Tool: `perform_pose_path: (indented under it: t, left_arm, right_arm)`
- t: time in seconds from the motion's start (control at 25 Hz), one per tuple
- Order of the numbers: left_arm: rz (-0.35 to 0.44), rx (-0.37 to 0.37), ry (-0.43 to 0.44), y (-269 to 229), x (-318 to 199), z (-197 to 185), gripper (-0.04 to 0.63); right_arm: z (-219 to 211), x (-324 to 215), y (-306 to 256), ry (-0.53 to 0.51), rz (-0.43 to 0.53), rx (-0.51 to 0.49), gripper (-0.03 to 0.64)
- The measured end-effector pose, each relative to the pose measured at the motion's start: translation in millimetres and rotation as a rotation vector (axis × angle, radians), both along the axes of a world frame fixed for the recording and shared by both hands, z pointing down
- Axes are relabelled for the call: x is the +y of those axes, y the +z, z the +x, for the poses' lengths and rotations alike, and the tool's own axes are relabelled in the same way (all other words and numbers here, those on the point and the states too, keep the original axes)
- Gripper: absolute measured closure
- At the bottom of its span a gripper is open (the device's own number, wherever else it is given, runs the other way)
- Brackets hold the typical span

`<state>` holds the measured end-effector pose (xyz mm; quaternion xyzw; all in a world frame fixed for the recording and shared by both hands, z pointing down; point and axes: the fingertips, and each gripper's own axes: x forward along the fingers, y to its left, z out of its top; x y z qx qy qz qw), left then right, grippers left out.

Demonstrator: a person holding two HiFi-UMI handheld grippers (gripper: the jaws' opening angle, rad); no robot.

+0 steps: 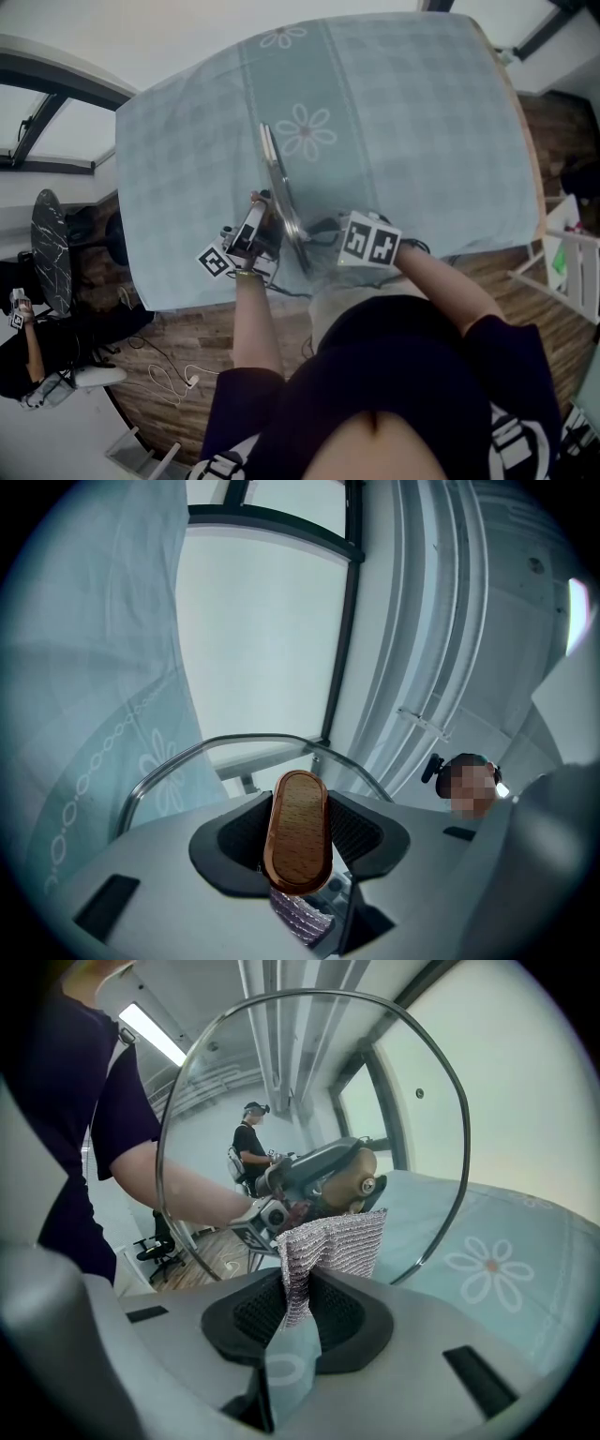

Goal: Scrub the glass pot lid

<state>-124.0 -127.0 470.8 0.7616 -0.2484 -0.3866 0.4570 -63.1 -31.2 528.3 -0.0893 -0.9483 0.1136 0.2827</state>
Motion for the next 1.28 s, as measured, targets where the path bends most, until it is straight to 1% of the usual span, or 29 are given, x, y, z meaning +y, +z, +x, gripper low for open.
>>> perform_pose_path:
  t: [0.36, 0.6, 0.92, 1.28]
  left_arm:
    - [-0.017, -0.028, -0.021, -0.6, 1.7, 1.0, 0.423]
    - [-0.035, -0.061, -0.044, -2.2, -0.4, 1.6, 0.423]
    - [-0.040, -0.113, -0.040, -4.1, 3.1, 13.7, 0.423]
    - [-0.076, -0.157, -0.075, -4.6, 0.5, 13.1, 0.423]
  right_arm:
    - [12.3, 16.7, -12.1, -0.059, -0.010, -0.010, 0.543]
    - [22.8, 22.7, -17.0, -0.087, 0.005, -0.003, 0.543]
    - [42.0, 27.7, -22.3, -0.080, -0.010, -0.020, 0.543]
    - [57.6, 34.1, -27.9, -0.036, -0.007, -0.030, 0.543]
